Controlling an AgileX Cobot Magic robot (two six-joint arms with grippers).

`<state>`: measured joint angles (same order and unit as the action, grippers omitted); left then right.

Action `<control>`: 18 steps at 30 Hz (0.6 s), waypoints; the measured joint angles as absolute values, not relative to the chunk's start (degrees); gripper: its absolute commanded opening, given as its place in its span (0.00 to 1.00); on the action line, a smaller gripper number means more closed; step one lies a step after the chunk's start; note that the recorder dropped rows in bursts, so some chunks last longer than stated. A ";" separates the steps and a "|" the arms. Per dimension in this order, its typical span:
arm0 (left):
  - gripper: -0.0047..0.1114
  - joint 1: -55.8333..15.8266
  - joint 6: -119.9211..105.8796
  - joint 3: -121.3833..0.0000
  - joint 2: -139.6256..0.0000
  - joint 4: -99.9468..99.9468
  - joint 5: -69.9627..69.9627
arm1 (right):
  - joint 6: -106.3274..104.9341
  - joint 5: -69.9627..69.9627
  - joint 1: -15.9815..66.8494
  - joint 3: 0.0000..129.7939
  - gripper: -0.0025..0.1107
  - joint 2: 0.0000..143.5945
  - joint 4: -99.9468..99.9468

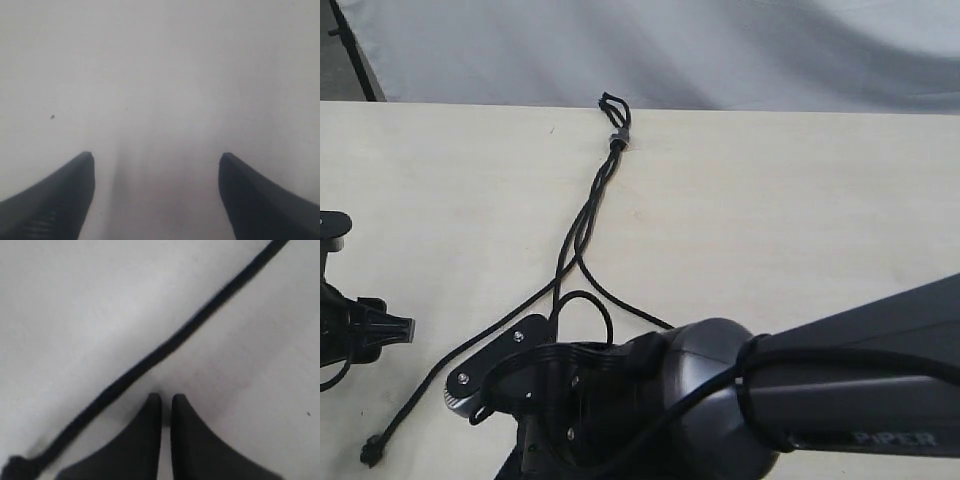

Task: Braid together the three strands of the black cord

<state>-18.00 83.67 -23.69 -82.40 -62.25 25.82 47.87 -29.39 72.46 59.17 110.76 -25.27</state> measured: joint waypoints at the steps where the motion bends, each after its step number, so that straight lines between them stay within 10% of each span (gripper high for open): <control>1: 0.61 -18.00 83.64 -23.69 -82.40 -62.09 25.82 | 46.80 -32.69 72.46 59.30 0.02 110.76 -25.14; 10: 0.61 -18.00 81.70 -23.69 -82.40 -61.20 24.95 | 45.50 -32.29 72.37 59.17 0.03 105.43 -26.06; 14: 0.61 -18.00 83.18 -23.63 -82.40 -61.08 28.47 | 46.06 -27.02 72.37 59.45 0.41 106.48 -25.78; 18: 0.61 -18.00 83.43 -23.63 -82.40 -61.08 28.60 | 46.45 -26.62 72.37 61.59 0.48 108.92 -24.23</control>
